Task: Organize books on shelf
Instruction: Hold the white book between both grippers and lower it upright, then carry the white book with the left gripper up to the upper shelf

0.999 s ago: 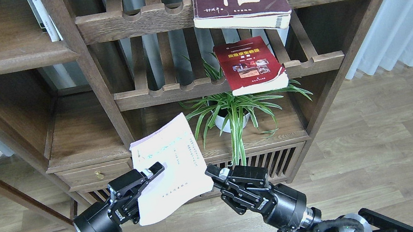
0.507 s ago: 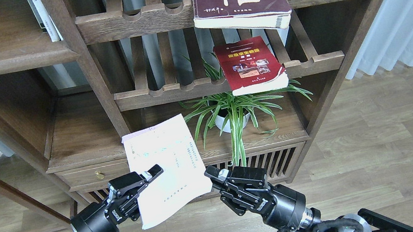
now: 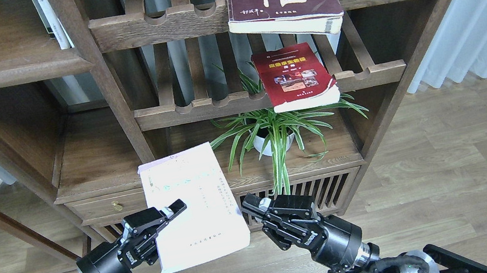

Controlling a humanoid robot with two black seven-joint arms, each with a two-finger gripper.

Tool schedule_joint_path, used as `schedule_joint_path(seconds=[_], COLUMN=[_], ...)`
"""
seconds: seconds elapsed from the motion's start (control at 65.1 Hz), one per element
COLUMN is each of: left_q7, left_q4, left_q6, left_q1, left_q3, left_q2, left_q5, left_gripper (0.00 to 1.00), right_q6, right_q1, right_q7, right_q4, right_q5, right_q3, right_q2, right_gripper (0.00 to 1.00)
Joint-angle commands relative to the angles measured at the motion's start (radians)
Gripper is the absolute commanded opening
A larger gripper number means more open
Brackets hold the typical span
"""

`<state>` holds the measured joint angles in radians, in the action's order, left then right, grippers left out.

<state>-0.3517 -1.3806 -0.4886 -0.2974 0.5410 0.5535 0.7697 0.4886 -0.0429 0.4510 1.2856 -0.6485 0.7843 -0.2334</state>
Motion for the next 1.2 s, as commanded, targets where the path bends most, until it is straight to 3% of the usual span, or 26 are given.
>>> schedule_joint_path(seconds=[0.0,0.108,0.215,0.415,0.815,1.03,1.184], left_q7=[-0.003,-0.003,-0.004,-0.003,-0.003,-0.003,0.003], left_q4=[0.000,0.000,0.000,0.000,0.000,0.006,0.006], left_q6=[0.000,0.000,0.000,0.000,0.000,0.000,0.000], left_q1=[-0.005,-0.006,-0.031,-0.054,-0.189,-0.394,-0.459], left_q3=[0.000,0.000,0.000,0.000,-0.001,-0.099,-0.145], left_q2=[0.014,0.043,0.106,0.215,0.379,0.488,0.534], left_q5=[-0.039,-0.076,-0.131,-0.202,-0.345,-0.351,-0.349], left_gripper=[0.08,0.08,0.08,0.08,0.08,0.08,0.08], right_q6=[0.000,-0.001,-0.106,-0.169,-0.185,-0.185,-0.183], right_q1=[-0.005,-0.006,-0.014,-0.023,-0.075,-0.092,-0.106], right_q7=[-0.072,-0.121,-0.169,-0.179,-0.192,-0.192,-0.192], right_q4=[-0.028,-0.051,-0.077,-0.123,-0.175,-0.230,-0.262], right_q5=[0.039,0.041,0.056,0.112,0.205,0.266,0.280], right_q3=[0.016,0.032,0.082,0.096,0.108,0.108,0.116], right_q2=[-0.003,-0.001,0.002,0.026,0.049,0.132,0.164], right_gripper=[0.87,0.88,0.93,0.95,0.97,0.98,0.98])
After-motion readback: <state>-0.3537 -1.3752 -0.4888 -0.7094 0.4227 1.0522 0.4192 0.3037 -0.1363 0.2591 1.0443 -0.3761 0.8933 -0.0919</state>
